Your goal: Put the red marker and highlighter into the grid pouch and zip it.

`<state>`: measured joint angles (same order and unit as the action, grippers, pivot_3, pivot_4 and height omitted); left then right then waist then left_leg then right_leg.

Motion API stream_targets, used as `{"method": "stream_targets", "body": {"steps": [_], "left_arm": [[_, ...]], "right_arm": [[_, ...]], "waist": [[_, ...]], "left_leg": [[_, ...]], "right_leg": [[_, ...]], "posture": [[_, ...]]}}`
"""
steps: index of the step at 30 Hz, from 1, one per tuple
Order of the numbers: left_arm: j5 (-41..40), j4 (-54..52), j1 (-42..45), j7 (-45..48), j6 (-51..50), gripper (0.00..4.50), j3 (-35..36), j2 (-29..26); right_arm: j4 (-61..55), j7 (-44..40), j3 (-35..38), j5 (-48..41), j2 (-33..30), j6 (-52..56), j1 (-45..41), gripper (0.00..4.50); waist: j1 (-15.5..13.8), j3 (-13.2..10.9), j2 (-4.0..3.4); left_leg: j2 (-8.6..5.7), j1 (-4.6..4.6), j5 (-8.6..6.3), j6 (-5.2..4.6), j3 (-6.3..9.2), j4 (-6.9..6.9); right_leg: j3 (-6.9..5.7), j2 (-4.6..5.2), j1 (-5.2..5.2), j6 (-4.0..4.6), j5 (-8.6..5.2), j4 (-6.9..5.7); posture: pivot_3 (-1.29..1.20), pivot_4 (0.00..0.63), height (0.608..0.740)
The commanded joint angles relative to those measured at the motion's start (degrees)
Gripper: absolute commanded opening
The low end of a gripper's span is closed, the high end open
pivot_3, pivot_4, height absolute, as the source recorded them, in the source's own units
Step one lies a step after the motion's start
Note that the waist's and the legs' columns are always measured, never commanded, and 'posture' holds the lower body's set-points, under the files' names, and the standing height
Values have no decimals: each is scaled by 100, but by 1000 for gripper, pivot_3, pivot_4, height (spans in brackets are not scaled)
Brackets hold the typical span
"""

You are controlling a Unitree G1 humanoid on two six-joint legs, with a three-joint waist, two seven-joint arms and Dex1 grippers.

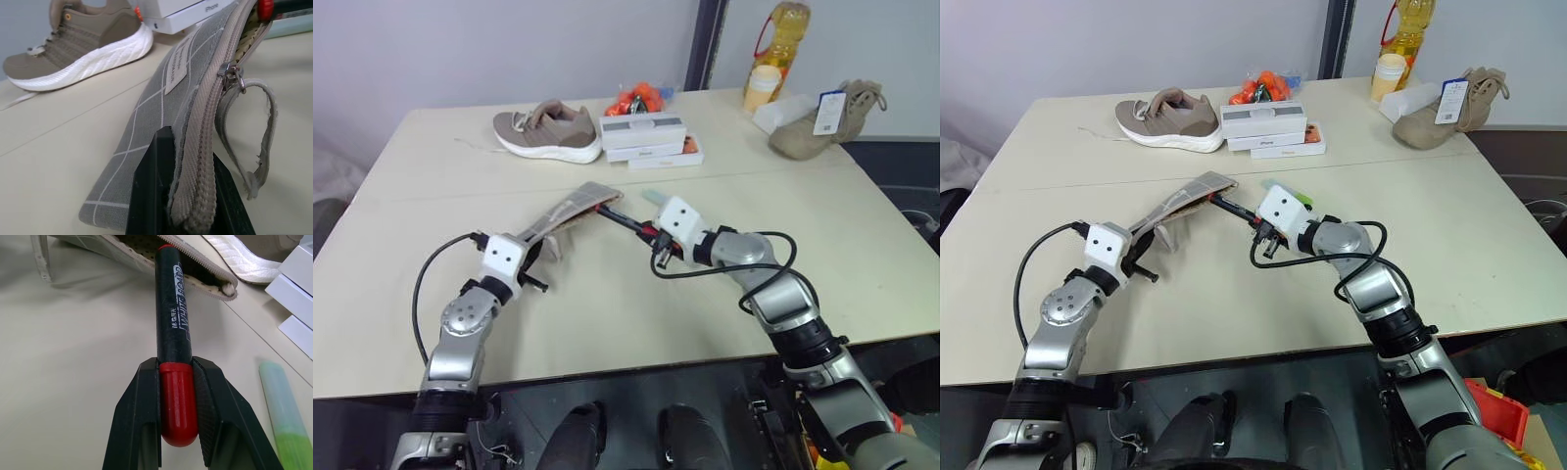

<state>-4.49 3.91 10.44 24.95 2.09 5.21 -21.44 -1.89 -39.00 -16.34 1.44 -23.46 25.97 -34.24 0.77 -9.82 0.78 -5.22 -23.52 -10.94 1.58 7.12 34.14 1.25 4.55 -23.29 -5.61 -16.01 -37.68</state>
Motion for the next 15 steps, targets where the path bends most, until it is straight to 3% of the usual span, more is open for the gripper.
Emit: {"method": "stream_targets", "body": {"steps": [1,9,15], "left_arm": [[0,-287,-67,180,225,0,-93,-118],[107,-500,-127,869,519,0,-589,-444],[-3,-806,-88,1289,410,0,-831,-486]], "right_arm": [[-98,-102,-136,208,-113,-182,-215,372],[-346,-766,-1091,1259,-876,-1510,-382,372],[-537,-910,-1224,1440,-661,-1732,-387,372]], "waist": [[0,0,0],[-6,0,0],[3,-1,1]], "left_leg": [[0,0,0,0,0,0],[0,0,0,0,0,-1],[2,0,0,0,0,-2]], "right_leg": [[0,0,0,0,0,0],[-4,1,6,0,0,11],[-3,0,7,0,0,14]], "posture": [[0,150,740],[0,150,740],[0,150,740]]}}
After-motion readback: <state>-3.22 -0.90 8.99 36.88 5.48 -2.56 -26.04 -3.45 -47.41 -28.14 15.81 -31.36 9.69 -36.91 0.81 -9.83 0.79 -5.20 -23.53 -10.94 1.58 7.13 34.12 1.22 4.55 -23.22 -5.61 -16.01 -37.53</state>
